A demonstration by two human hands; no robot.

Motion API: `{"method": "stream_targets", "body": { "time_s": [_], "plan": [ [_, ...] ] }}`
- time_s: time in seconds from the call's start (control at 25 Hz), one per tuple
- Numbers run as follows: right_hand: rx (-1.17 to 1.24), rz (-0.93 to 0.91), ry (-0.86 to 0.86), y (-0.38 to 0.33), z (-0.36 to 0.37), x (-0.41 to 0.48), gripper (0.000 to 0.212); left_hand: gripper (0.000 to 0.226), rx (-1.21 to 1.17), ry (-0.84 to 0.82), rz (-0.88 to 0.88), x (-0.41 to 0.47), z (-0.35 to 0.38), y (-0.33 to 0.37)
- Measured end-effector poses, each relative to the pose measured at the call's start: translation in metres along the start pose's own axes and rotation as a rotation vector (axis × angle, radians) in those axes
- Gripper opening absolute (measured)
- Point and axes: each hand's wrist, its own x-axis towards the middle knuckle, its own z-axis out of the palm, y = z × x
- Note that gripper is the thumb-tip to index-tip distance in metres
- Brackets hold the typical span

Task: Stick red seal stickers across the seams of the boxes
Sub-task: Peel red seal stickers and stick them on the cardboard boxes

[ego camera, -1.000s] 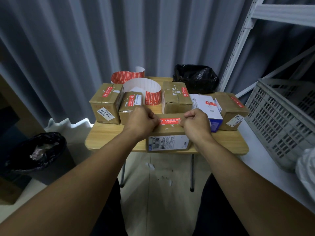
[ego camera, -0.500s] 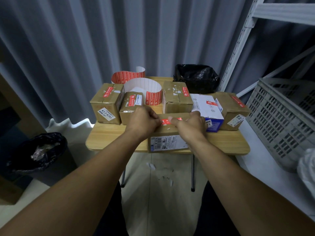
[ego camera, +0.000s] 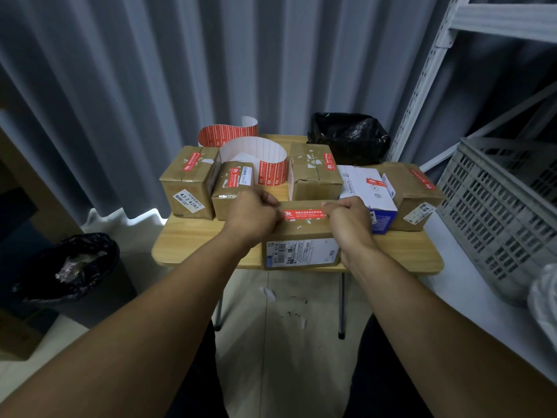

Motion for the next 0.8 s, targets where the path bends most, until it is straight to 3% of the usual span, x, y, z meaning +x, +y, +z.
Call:
{"method": "stream_targets", "body": {
  "time_s": [0.2,0.36,0.8],
  "plan": [
    [-0.384,-0.120,0.073,0.001,0.011,-0.004,0.066,0.025,-0.219,0.006,-0.101,0.000,-0.002,-0.003],
    [-0.604,-0.188,0.141,-0.005,0.022,-0.016,0.087,0.032,-0.325,-0.003,-0.158,0.003,-0.003,-0.005],
    [-0.732,-0.140,0.125,-0.011,0.041,-0.026,0.131,0.030,-0.321,-0.059,-0.135,-0.005,-0.008,0.000]
  ]
}}
